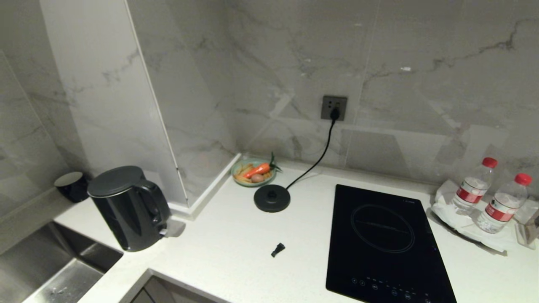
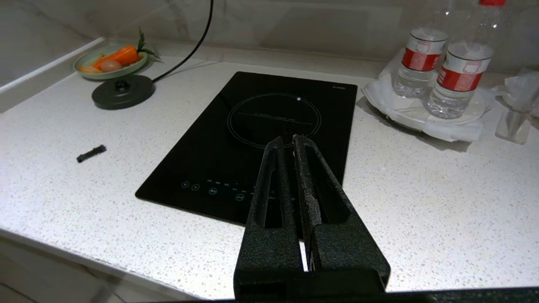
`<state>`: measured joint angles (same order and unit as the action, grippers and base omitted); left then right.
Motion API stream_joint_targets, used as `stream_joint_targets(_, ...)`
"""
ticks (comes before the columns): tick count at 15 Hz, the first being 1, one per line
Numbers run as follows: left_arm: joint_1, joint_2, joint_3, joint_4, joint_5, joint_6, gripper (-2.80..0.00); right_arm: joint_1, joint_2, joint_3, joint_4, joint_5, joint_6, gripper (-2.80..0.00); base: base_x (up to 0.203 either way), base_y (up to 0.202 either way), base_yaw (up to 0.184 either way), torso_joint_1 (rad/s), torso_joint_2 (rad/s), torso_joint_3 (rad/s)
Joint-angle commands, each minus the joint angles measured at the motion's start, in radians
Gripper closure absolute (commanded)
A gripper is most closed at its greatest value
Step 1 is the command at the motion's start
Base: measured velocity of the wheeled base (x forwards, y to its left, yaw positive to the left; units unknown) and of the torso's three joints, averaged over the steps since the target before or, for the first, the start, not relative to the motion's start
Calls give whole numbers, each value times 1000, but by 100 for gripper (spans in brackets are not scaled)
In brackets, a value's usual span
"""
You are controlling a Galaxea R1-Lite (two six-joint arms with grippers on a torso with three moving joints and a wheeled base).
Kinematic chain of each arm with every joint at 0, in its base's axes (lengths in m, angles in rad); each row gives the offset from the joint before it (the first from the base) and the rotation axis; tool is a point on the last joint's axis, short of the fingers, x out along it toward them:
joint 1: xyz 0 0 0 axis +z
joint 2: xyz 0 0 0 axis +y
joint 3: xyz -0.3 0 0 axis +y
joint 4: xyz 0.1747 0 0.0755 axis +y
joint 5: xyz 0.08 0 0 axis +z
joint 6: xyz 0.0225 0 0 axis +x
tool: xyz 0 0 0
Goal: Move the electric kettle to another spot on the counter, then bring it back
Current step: Grab the kettle
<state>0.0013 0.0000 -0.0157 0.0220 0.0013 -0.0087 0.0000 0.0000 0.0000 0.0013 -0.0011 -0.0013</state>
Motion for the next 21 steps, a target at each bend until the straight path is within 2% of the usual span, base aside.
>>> stream_joint_targets(1, 0, 0, 0, 2, 2, -1, 0, 0, 0, 0, -1, 0, 0, 0, 0, 0, 0, 0, 0, 0)
stream_joint_targets(3, 1, 3, -34, 10, 5, -2, 0, 0, 0, 0, -1, 0, 0, 0, 0, 0, 0, 0, 0, 0)
stream_joint_targets(5, 1, 91, -150, 44, 7, -5, 0, 0, 0, 0, 0, 0, 0, 0, 0, 0, 0, 0, 0, 0)
stream_joint_targets(8, -9, 367, -282, 44, 4, -7, 0, 0, 0, 0, 0, 0, 0, 0, 0, 0, 0, 0, 0, 0)
stream_joint_targets(10, -11, 562, -336, -10, 6, -8, 0, 0, 0, 0, -1, 0, 0, 0, 0, 0, 0, 0, 0, 0)
stream_joint_targets(14, -33, 914, -398, -172, 12, -24, 0, 0, 0, 0, 0, 0, 0, 0, 0, 0, 0, 0, 0, 0)
stream_joint_targets(17, -68, 1132, -394, -395, 15, -67, 0, 0, 0, 0, -1, 0, 0, 0, 0, 0, 0, 0, 0, 0)
stream_joint_targets(21, -92, 1356, -342, -688, 17, -82, 0, 0, 0, 0, 0, 0, 0, 0, 0, 0, 0, 0, 0, 0)
